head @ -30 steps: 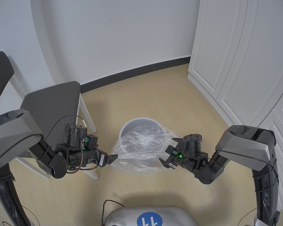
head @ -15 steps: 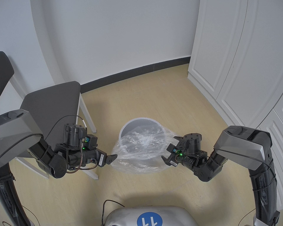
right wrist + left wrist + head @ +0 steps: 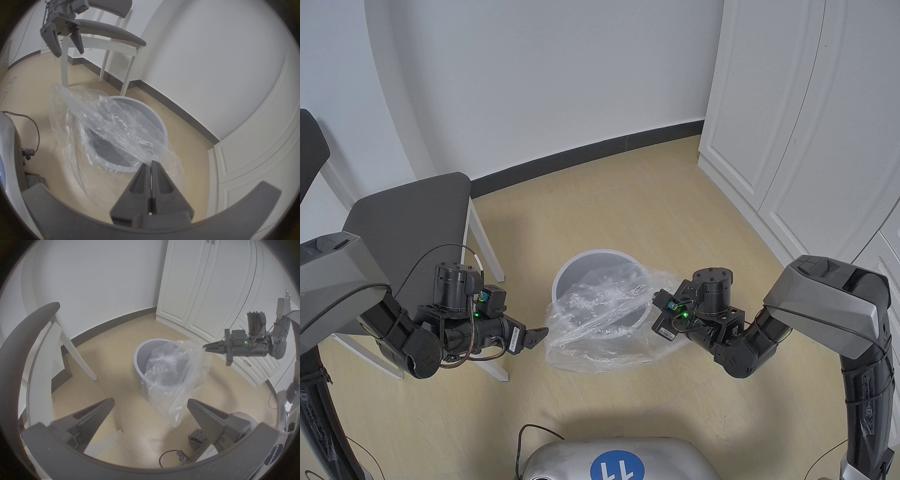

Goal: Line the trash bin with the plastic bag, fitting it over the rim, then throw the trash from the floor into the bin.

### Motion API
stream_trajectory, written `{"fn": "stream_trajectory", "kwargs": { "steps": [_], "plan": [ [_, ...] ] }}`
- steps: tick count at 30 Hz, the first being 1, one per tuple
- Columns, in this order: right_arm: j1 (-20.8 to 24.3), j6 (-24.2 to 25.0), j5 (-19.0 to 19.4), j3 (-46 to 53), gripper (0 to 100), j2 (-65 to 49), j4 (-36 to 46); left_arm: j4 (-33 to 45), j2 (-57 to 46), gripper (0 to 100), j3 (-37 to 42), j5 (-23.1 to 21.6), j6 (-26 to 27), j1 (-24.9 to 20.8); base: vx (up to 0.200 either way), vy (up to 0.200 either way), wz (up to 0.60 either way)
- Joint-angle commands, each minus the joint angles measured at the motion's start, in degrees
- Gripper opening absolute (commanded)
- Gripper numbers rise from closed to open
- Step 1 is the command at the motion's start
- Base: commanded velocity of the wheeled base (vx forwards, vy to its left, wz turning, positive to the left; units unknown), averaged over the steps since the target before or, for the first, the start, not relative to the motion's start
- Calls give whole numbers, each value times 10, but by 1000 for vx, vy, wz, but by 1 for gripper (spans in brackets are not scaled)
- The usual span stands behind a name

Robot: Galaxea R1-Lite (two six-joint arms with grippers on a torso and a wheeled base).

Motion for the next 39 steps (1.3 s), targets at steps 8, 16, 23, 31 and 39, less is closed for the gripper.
{"fn": "stream_trajectory", "kwargs": {
  "steps": [8,16,23,31,39],
  "plan": [
    [-4,10,-10,-96,0,-1,45,-9,-7,100,2,0,0,0,0,0,0],
    [2,53,-29,-247,0,76,47,-16,-3,100,3,0,-1,0,0,0,0],
    [19,92,-47,-381,0,146,47,-16,-2,100,3,0,-1,-1,0,0,0],
    [42,128,-58,-531,0,214,100,-16,-2,100,3,0,-1,-2,0,0,0],
    [62,167,-55,-531,0,228,120,-17,-1,100,2,14,-2,-3,0,0,0]
  ]
}}
